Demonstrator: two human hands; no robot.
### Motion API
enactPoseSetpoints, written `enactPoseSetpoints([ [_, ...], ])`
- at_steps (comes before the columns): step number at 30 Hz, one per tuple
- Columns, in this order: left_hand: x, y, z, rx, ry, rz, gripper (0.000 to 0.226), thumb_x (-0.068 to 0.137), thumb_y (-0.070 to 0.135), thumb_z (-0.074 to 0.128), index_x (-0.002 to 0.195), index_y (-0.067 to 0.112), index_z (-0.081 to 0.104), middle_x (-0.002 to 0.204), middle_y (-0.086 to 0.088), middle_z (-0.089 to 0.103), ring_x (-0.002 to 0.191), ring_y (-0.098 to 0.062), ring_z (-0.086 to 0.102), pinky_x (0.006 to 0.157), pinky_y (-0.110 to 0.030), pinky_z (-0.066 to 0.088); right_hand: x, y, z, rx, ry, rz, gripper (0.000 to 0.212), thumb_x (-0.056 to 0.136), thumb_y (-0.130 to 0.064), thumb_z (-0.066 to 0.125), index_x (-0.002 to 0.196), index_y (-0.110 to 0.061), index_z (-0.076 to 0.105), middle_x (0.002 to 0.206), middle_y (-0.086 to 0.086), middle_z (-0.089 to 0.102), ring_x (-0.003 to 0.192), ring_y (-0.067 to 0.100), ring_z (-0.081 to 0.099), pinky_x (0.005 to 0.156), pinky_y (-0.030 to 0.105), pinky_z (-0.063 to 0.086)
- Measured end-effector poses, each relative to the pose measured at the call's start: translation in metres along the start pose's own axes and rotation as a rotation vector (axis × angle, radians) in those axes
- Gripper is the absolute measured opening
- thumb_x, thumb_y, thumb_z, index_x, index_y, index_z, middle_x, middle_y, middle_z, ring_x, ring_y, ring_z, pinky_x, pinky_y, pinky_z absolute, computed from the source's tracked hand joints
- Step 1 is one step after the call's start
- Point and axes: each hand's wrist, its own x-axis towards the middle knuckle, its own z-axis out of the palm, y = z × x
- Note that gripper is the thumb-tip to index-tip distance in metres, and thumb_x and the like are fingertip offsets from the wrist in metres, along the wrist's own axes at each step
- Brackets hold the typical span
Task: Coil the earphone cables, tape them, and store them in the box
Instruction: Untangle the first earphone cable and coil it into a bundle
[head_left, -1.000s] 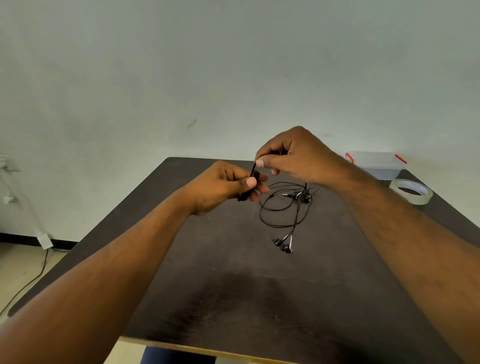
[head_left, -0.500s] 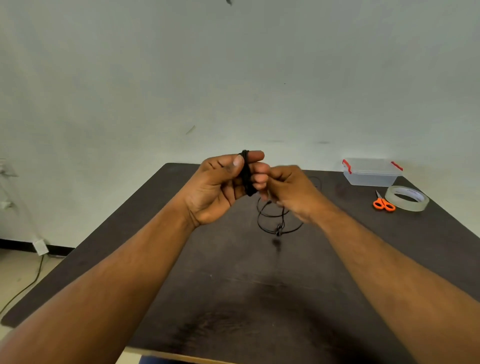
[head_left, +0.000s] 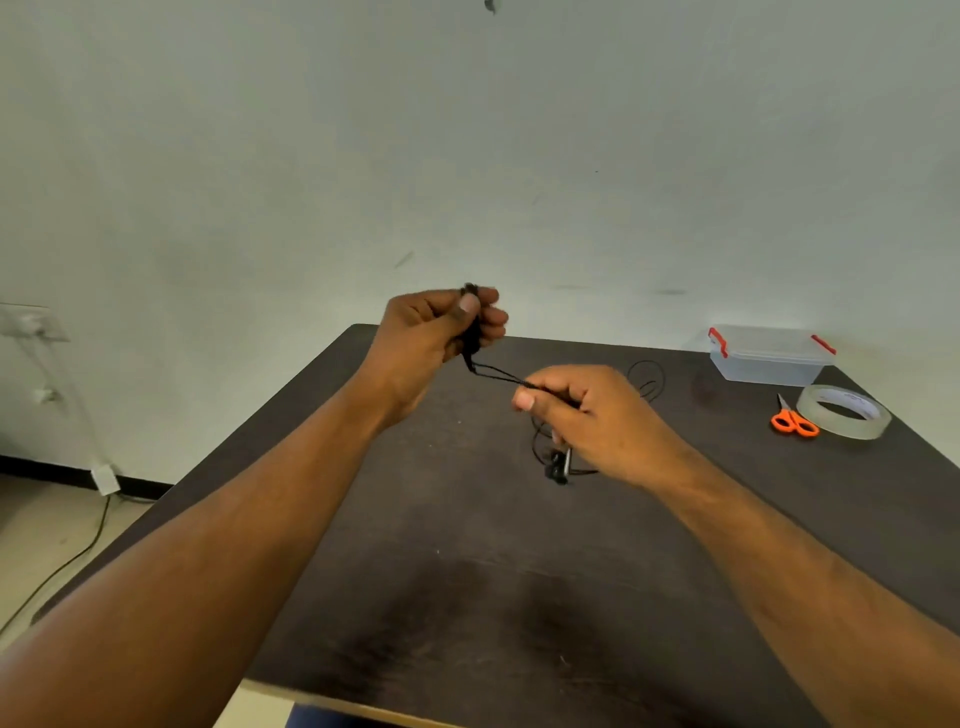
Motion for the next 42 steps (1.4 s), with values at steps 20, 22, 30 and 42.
enactPoseSetpoints([
  [20, -0.010, -0.025, 0.017, 0.091, 0.047, -0.121, 0.024, 0.099, 0.015, 0.051, 0.104, 0.001, 0.070, 0.090, -0.007, 0.069, 0.088, -0.016, 0.064, 0.089, -0.032, 0.051, -0.001, -0.043, -0.042, -0.226, -0.230, -0.063, 0.007, 0.088, -0.023, 0.067, 0.085, -0.020, 0.073, 0.064, -0.019, 0.065, 0.059, -0.005, 0.059, 0.058, 0.011, 0.046],
  [22, -0.010, -0.030, 0.021, 0.150, 0.114, -0.126, 0.021, 0.097, 0.012, 0.054, 0.099, -0.001, 0.071, 0.092, -0.008, 0.072, 0.093, -0.015, 0.067, 0.092, -0.034, 0.051, -0.001, -0.044, -0.034, -0.295, -0.251, -0.083, 0.009, 0.090, -0.025, 0.065, 0.089, -0.021, 0.073, 0.072, -0.014, 0.068, 0.066, -0.005, 0.061, 0.066, 0.015, 0.049],
  [30, -0.033, -0.028, 0.033, 0.031, -0.210, -0.244, 0.036, 0.103, 0.025, 0.039, 0.084, 0.006, 0.061, 0.078, -0.006, 0.063, 0.082, -0.024, 0.062, 0.086, -0.032, 0.051, 0.027, -0.045, -0.060, -0.273, -0.084, -0.107, 0.012, 0.091, -0.022, 0.064, 0.100, -0.022, 0.072, 0.076, -0.016, 0.067, 0.074, -0.005, 0.066, 0.067, 0.008, 0.045],
  [42, -0.038, -0.013, 0.044, -0.364, -0.129, -0.319, 0.040, 0.096, 0.037, 0.046, 0.062, 0.016, 0.038, 0.054, 0.002, 0.032, 0.050, -0.014, 0.037, 0.055, -0.028, 0.035, 0.029, 0.024, -0.008, 0.436, 0.179, 0.038, 0.008, 0.088, -0.011, 0.066, 0.091, -0.011, 0.073, 0.071, -0.002, 0.070, 0.064, 0.006, 0.063, 0.059, 0.021, 0.051],
])
